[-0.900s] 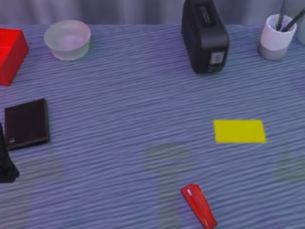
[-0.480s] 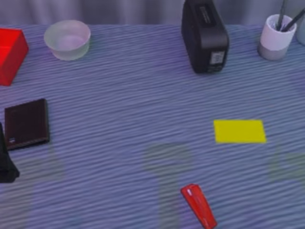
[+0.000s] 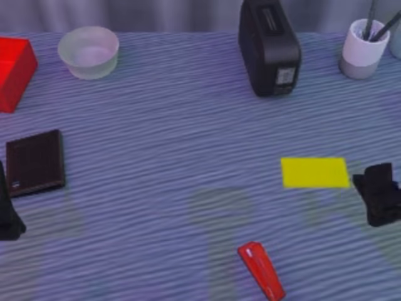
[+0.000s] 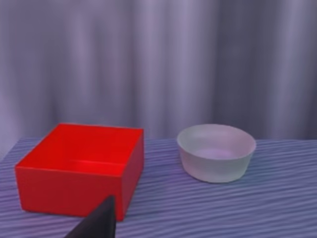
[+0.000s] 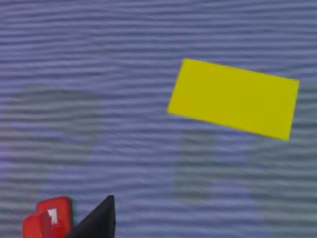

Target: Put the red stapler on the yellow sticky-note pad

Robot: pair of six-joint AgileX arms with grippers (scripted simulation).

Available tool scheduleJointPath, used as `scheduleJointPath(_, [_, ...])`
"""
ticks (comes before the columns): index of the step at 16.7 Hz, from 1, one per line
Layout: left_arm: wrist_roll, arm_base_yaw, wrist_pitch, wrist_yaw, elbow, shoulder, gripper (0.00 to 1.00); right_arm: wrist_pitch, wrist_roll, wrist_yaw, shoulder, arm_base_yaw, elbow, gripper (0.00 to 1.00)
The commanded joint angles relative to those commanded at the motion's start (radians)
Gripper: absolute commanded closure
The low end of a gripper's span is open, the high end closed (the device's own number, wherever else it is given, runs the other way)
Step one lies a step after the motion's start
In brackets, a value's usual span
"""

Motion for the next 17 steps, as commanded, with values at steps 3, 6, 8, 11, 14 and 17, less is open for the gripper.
scheduleJointPath(3, [0.0,0.0,0.0,0.0,0.0,0.0,0.0,-0.172,0.052,-0.001,0.299,0.129,0.196,0.0])
scheduleJointPath(6, [0.0,0.0,0.0,0.0,0.0,0.0,0.0,-0.325,0.099,-0.003,0.548,0.245,0.377,0.0])
scheduleJointPath(8, [0.0,0.0,0.0,0.0,0.0,0.0,0.0,-0.408,0.126,-0.003,0.684,0.311,0.482,0.0])
scheduleJointPath(11, [0.0,0.0,0.0,0.0,0.0,0.0,0.0,-0.501,0.158,-0.002,0.846,0.385,0.605,0.0])
scheduleJointPath(14, [0.0,0.0,0.0,0.0,0.0,0.0,0.0,-0.547,0.174,0.0,0.925,0.424,0.671,0.0])
scheduleJointPath(17, [0.0,0.0,0.0,0.0,0.0,0.0,0.0,-0.551,0.175,0.0,0.931,0.427,0.676,0.0])
